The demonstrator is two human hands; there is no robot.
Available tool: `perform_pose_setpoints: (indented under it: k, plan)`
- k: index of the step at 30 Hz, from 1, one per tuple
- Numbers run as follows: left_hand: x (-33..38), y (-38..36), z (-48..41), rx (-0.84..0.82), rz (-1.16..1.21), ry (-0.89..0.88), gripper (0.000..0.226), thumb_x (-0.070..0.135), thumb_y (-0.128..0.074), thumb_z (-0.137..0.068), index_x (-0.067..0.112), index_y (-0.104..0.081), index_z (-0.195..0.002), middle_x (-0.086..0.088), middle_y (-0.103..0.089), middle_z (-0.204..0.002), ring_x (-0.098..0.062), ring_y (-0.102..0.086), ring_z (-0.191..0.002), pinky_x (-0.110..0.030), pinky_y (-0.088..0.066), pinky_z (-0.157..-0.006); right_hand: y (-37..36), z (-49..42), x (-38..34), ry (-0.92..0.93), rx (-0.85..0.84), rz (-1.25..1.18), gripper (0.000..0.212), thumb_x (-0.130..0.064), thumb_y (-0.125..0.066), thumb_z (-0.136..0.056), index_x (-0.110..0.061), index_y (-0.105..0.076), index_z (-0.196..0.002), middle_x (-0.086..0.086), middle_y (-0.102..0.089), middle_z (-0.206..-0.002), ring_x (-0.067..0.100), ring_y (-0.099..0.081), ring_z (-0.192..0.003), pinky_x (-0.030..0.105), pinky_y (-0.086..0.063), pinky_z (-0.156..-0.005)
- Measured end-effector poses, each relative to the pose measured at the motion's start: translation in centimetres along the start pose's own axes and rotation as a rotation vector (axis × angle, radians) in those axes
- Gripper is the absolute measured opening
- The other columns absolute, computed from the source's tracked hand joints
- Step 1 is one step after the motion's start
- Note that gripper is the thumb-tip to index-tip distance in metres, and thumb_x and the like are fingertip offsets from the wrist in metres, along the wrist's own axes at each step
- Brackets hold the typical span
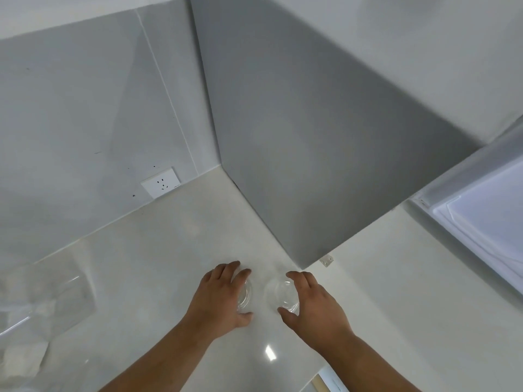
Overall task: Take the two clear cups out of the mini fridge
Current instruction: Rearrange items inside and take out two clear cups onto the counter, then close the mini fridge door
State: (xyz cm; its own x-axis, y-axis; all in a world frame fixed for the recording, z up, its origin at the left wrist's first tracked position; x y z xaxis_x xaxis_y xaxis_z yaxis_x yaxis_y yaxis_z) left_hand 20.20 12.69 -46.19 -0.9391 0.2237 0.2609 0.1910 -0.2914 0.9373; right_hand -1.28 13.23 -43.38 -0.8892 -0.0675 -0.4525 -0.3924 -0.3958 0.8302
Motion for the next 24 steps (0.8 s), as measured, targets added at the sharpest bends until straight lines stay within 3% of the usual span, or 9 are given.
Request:
perform_pose_setpoints:
  k: [4,9,14,19,24]
  plan:
    - [1.9,2.3,-0.1,0.108,0.064,-0.036,0.085,0.073,-0.066,-0.068,0.025,-0.058,-0.138,-0.004,-0.054,-0.150,-0.027,-0.053,-0.134,-0.044,-0.046,-0.109,1.6,0.9,0.6,-0.005,0.038,-0.011,0.071,-0.066,-0.056,-0.083,-0.039,-0.031,-0.143,-0.020,-0.042,-0.140,0.009,-0.056,-0.115,0.024,-0.049,-0.080]
    - [5.2,5.0,-0.3,0.194,0.097,-0.092,0.061,0.064,-0.069,-0.075,0.022,-0.067,-0.119,0.001,-0.066,-0.128,-0.020,-0.064,-0.113,-0.036,-0.056,-0.088,3.7,2.3,1.7,-0.001,0.073,-0.011,0.069,-0.073,-0.047,-0.083,-0.038,-0.037,-0.142,-0.021,-0.043,-0.140,0.005,-0.049,-0.123,0.021,-0.046,-0.084]
    - [8.8,7.6,0.0,0.220,0.206,-0.089,0.037,0.059,-0.058,-0.087,0.028,-0.070,-0.104,0.017,-0.068,-0.103,-0.007,-0.065,-0.092,-0.022,-0.052,-0.071,6.7,4.4,4.0,-0.004,0.136,-0.015,0.063,-0.073,-0.041,-0.086,-0.036,-0.048,-0.137,-0.022,-0.050,-0.136,0.003,-0.046,-0.123,0.021,-0.047,-0.089]
    - [13.5,9.5,0.3,0.198,0.244,-0.146,0.036,0.062,-0.051,-0.090,0.034,-0.070,-0.101,0.020,-0.069,-0.094,0.003,-0.058,-0.083,-0.008,-0.036,-0.068,10.9,7.1,6.8,-0.014,0.233,-0.012,0.060,-0.071,-0.041,-0.088,-0.036,-0.054,-0.134,-0.022,-0.053,-0.132,0.002,-0.041,-0.127,0.019,-0.041,-0.097]
    - [19.6,12.1,-0.6,0.220,0.260,-0.214,0.039,0.067,-0.046,-0.091,0.039,-0.065,-0.111,0.025,-0.066,-0.105,0.004,-0.057,-0.092,-0.016,-0.047,-0.076,16.6,9.6,9.1,-0.037,0.354,-0.006,0.053,-0.067,-0.045,-0.091,-0.036,-0.057,-0.132,-0.023,-0.054,-0.130,0.001,-0.042,-0.127,0.018,-0.042,-0.096]
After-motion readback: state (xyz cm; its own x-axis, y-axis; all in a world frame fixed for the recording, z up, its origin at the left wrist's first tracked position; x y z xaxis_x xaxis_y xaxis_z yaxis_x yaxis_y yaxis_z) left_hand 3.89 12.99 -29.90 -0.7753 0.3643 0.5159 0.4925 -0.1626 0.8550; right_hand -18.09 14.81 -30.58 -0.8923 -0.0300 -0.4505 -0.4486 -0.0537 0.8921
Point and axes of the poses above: each hand's wrist, its own z-axis away from the middle knuckle, its own y-axis out of the back of the hand, x = y × z, the point moved 6 cm from there along -z, towards the middle knuckle
